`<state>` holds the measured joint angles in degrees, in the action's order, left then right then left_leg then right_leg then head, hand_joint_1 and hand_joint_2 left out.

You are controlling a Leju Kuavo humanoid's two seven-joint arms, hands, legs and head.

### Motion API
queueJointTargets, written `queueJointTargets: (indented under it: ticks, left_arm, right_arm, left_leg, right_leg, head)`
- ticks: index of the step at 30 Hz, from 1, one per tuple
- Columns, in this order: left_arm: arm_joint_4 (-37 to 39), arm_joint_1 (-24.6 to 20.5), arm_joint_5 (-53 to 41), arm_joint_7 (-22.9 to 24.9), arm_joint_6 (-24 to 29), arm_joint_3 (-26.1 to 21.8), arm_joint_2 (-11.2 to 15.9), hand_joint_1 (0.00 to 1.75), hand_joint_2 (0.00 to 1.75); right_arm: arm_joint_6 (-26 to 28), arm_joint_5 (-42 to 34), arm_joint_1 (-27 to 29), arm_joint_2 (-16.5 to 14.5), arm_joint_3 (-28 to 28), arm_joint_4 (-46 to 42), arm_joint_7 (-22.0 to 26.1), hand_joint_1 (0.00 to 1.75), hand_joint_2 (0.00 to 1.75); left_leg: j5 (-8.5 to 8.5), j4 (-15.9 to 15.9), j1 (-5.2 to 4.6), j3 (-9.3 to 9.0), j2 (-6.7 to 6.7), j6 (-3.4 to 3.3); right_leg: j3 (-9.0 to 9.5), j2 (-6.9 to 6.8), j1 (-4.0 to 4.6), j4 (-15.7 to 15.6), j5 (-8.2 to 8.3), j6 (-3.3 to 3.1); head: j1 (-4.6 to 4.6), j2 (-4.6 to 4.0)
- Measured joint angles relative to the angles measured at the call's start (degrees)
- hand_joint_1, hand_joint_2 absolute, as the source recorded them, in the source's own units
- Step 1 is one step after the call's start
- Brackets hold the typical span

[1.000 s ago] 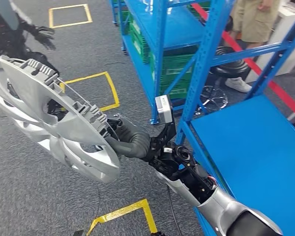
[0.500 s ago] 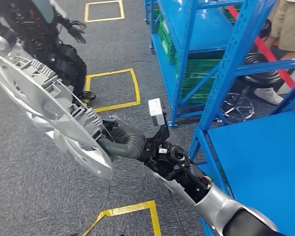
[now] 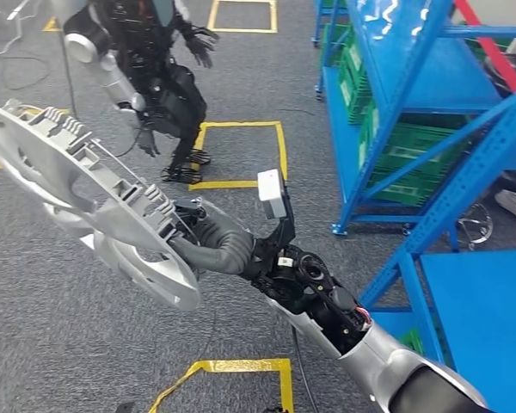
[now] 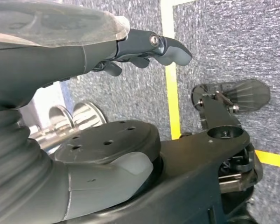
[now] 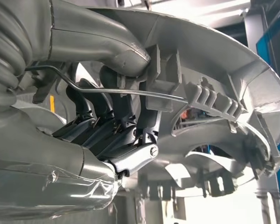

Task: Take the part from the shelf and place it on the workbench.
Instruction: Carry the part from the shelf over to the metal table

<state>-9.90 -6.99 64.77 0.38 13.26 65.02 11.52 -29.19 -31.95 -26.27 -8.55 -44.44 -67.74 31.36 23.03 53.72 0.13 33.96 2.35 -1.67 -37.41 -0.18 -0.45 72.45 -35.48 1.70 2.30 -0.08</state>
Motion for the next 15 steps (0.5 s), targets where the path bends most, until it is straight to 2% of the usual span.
queueJointTargets:
  ticks: [1,2,3,4,5,6,8,9,10,11,12,13,14,15]
  left_arm:
    - [0.0,0.0,0.0,0.1,0.0,0.0,0.0,0.0,1.75]
    - [0.0,0.0,0.0,0.2,0.0,0.0,-0.1,0.0,1.75]
    - [0.0,0.1,0.0,0.5,-0.1,0.0,-0.3,0.0,1.75]
    - [0.0,0.0,0.1,0.9,-0.1,0.0,-0.4,0.0,1.75]
    - [0.0,0.0,0.2,1.3,-0.1,0.0,-0.6,0.0,1.75]
    - [0.0,0.0,0.3,1.7,-0.1,0.0,-0.7,0.0,1.75]
    - [0.0,0.3,0.8,2.4,0.1,0.0,-1.0,0.0,1.75]
    - [0.0,0.5,1.0,2.6,0.3,0.0,-1.3,0.0,1.75]
    - [0.0,0.6,1.3,2.7,0.5,-0.1,-1.5,0.0,1.75]
    - [0.0,0.6,1.4,2.8,0.6,-0.1,-1.8,0.0,1.75]
    - [0.0,0.6,1.4,2.8,0.7,-0.1,-2.1,0.0,1.75]
    - [0.0,0.5,1.4,2.8,0.7,-0.1,-2.3,0.0,1.75]
    - [0.0,0.4,1.4,2.7,0.7,-0.1,-2.6,0.0,1.75]
    - [0.0,0.4,1.3,2.6,0.7,-0.1,-2.8,0.0,1.75]
  right_arm:
    - [0.0,0.0,0.0,0.0,0.0,0.1,0.0,1.64,1.75]
    - [0.1,0.0,0.0,0.0,0.0,0.1,-0.1,1.64,1.75]
    - [0.1,0.0,-0.1,0.0,0.0,0.2,-0.2,1.64,1.75]
    - [0.2,0.1,-0.1,0.0,0.0,0.2,-0.3,1.64,1.75]
    - [0.2,0.1,-0.2,0.0,0.0,0.2,-0.6,1.64,1.75]
    - [0.2,0.1,-0.3,0.0,0.0,0.2,-0.9,1.64,1.75]
    - [0.2,0.0,-0.5,-0.1,-0.1,0.2,-1.7,1.64,1.75]
    - [0.3,0.0,-0.5,-0.2,-0.2,0.2,-2.2,1.64,1.75]
    - [0.4,0.0,-0.6,-0.3,-0.2,0.2,-2.6,1.64,1.75]
    - [0.6,0.0,-0.7,-0.4,-0.3,0.3,-3.0,1.64,1.75]
    - [0.7,0.0,-0.8,-0.4,-0.4,0.3,-3.2,1.64,1.75]
    - [0.9,0.0,-0.8,-0.5,-0.4,0.3,-3.5,1.64,1.75]
    - [1.0,0.0,-0.9,-0.5,-0.5,0.3,-3.7,1.64,1.75]
    - [1.2,0.0,-0.9,-0.5,-0.5,0.4,-3.9,1.64,1.75]
  left_leg:
    - [0.07,0.1,-0.04,-0.08,0.79,-0.01]
    - [0.16,0.2,-0.05,-0.19,1.59,0.03]
    - [0.25,0.3,-0.01,-0.25,2.34,0.11]
    - [0.3,0.4,-0.03,-0.18,3.02,0.24]
    - [0.3,0.6,0.03,0.0,3.62,0.43]
    - [0.22,0.6,0.14,0.24,4.17,0.67]
    - [-0.02,0.4,0.29,0.53,5.21,1.33]
    - [0.16,0.6,0.22,0.64,4.75,1.62]
    - [0.86,1.6,0.13,1.13,3.59,1.91]
    - [2.18,4.0,0.06,2.25,1.95,2.17]
    - [3.97,7.7,0.14,4.09,0.16,2.44]
    - [5.74,12.0,0.32,6.28,-0.88,2.74]
    - [6.93,15.7,0.53,8.23,-1.41,3.03]
    - [7.12,17.5,0.77,9.28,-1.7,3.3]
  right_leg:
    - [0.12,0.18,0.01,-1.4,1.6,-0.15]
    - [1.22,0.62,0.04,-4.8,4.1,-0.39]
    - [2.74,1.74,0.04,-9.0,6.55,-0.73]
    - [4.18,2.98,-0.02,-12.8,8.34,-1.04]
    - [5.22,3.99,-0.04,-15.4,9.23,-1.25]
    - [5.7,4.56,-0.02,-16.6,9.33,-1.38]
    - [6.24,3.67,-0.11,-17.5,9.23,-1.53]
    - [6.61,3.01,-0.24,-17.9,9.4,-1.69]
    - [7.02,2.33,-0.4,-18.4,9.59,-1.89]
    - [7.37,1.57,-0.52,-18.8,9.75,-2.06]
    - [7.5,0.79,-0.41,-19.0,9.77,-2.18]
    - [7.52,-0.01,-0.35,-19.0,9.73,-2.26]
    - [7.53,-0.84,-0.32,-19.0,9.65,-2.26]
    - [7.55,-1.62,-0.34,-19.0,9.54,-2.2]
  head:
    - [0.11,0.01]
    - [0.26,0.01]
    - [0.46,0.0]
    - [0.53,0.0]
    - [0.61,0.0]
    - [0.65,0.0]
    - [0.78,0.0]
    - [0.75,0.0]
    - [0.45,0.01]
    - [0.04,0.01]
    - [-0.35,0.0]
    - [-0.71,0.0]
    - [-0.87,0.0]
    - [-1.02,-0.01]
